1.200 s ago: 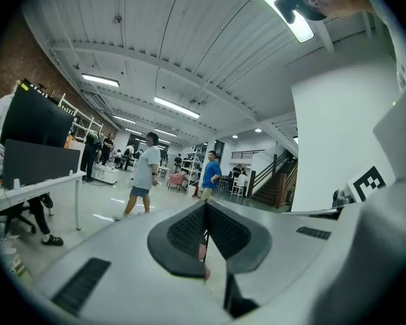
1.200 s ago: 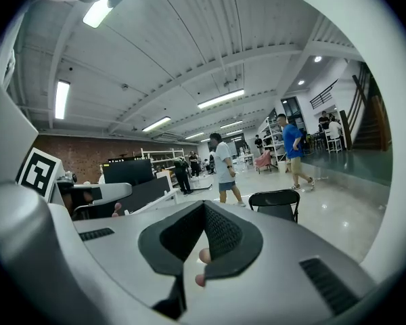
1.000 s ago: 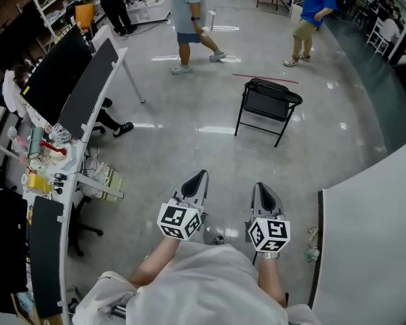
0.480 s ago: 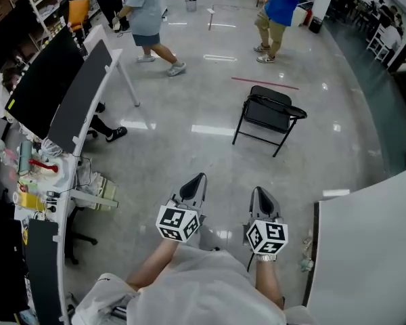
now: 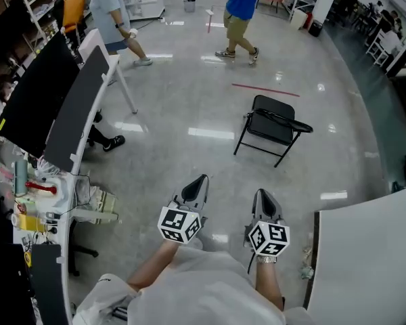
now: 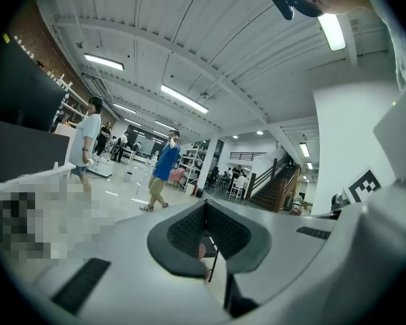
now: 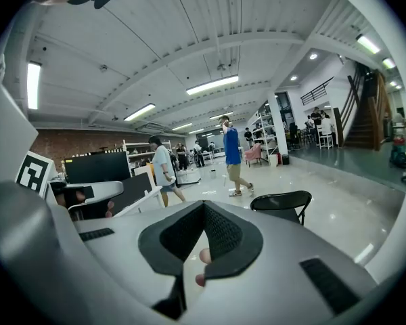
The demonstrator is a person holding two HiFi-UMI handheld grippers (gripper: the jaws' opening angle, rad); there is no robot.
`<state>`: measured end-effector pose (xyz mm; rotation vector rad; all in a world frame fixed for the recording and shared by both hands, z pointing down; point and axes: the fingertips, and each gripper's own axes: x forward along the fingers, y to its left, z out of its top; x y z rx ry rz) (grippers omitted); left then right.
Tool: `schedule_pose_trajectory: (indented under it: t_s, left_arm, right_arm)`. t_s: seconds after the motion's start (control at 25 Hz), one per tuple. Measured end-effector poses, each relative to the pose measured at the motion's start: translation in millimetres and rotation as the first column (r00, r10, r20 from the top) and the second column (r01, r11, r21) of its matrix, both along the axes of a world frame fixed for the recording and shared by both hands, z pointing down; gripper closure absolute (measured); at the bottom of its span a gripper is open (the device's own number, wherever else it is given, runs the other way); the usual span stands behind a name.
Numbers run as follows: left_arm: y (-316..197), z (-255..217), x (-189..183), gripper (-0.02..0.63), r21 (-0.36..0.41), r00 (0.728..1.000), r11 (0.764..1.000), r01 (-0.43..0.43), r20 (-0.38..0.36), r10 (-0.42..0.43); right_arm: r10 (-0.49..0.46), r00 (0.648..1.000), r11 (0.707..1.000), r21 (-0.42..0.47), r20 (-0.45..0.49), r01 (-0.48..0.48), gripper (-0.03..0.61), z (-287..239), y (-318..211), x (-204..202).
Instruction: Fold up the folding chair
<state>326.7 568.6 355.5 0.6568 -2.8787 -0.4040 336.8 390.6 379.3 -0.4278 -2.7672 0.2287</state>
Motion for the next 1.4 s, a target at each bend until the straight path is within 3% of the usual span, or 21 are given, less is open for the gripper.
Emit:
schedule_pose_trajectory:
  t_s: [0.32, 0.84, 1.4]
  left_arm:
    - [54, 0, -43, 0.601, 0.005, 0.999, 0.999, 0.035, 0.010, -0.035]
    - [57, 16, -79, 0.601, 0.006, 1.000, 1.000, 0.018, -0.025, -0.018]
    - [55, 18, -183, 0.601, -0.042, 0.998, 0.998, 0.048, -0.039, -0.050]
  right_arm:
    - [-0.018, 1.000, 1.000, -0.022, 0.007, 0.018, 0.574, 3, 52, -41]
    - [-0.005, 0.999, 0.999, -0.034, -0.049, 0.003, 0.574, 20, 52, -84]
    - [-0.067, 0.995, 0.995, -0.076, -0.069, 0.062, 0.574, 35, 58, -200]
